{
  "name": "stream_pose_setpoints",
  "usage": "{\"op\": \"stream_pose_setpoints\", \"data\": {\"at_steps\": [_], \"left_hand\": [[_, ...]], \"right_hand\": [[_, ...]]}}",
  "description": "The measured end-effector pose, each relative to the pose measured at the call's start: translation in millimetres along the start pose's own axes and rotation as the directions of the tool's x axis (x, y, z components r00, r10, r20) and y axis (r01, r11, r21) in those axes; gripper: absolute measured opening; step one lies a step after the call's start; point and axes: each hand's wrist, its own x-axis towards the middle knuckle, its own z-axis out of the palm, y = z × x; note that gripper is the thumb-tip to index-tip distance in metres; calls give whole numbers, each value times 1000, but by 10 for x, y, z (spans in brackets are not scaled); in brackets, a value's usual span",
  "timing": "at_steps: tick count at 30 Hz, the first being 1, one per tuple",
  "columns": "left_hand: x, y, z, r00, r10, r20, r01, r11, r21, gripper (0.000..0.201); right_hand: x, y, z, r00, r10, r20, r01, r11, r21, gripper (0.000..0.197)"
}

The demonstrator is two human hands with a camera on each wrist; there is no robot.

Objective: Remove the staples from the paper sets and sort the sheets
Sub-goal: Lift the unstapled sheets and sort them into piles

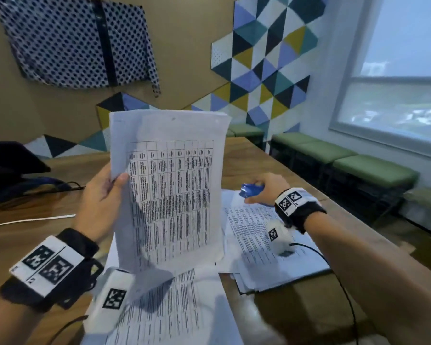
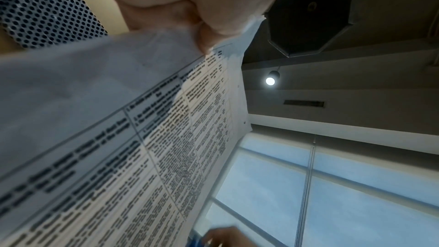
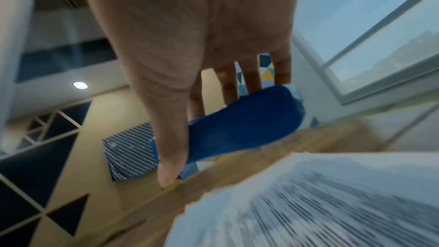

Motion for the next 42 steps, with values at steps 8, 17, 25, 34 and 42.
{"op": "stream_pose_setpoints", "data": {"at_steps": [8, 17, 25, 34, 42], "left_hand": [[-23, 20, 9, 1000, -10, 10, 10, 999, 33, 28], [-10, 21, -28, 999, -38, 14, 38, 999, -26, 26], [316, 78, -335, 981, -192, -43, 194, 980, 48, 19], [270, -511, -494, 838, -537, 92, 354, 666, 657, 27], [-100, -1085, -316, 637, -755, 155, 376, 480, 793, 24]], "right_hand": [[-71, 375, 546, 944, 84, 320, -49, 992, -117, 64], [-328, -328, 222, 922, -272, 276, 139, 896, 421, 58], [-568, -793, 103, 949, -307, 67, 150, 629, 763, 23], [-766, -749, 533, 887, -301, 351, -94, 626, 774, 39], [-793, -664, 1014, 766, -291, 573, -41, 867, 496, 36]]}}
